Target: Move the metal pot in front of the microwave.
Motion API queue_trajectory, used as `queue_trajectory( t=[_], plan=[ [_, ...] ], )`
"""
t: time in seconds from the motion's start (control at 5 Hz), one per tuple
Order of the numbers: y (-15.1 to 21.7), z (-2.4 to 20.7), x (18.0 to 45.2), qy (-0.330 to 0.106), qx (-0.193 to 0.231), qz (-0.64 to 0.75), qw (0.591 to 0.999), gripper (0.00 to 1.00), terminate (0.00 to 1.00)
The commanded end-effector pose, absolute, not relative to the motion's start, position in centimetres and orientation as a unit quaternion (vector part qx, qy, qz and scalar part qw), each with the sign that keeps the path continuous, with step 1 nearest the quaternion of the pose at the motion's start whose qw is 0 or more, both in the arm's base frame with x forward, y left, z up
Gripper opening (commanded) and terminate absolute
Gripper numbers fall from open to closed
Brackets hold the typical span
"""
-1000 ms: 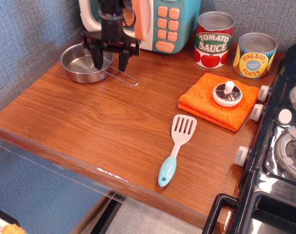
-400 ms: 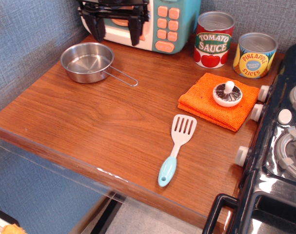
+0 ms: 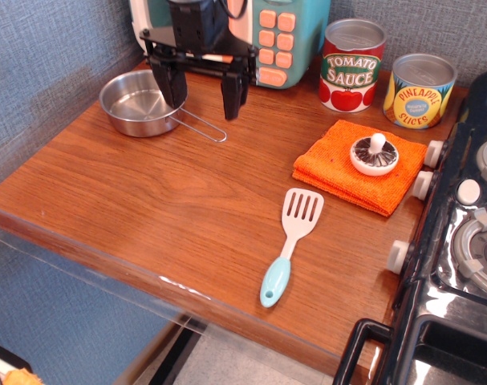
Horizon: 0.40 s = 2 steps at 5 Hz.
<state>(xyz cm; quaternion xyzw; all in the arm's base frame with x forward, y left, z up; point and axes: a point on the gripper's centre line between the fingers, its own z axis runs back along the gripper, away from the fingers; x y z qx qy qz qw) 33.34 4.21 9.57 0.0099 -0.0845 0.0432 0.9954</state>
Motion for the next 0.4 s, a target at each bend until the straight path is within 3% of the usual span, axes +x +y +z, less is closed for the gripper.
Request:
queue_trajectory(
  t=[0.0, 0.2],
  plan=[
    [4.46, 10.54, 32.77, -0.096, 0.024, 0.020, 0.995, 1.00, 0.00],
    [4.46, 10.54, 32.77, -0.096, 0.024, 0.020, 0.995, 1.00, 1.00]
  ],
)
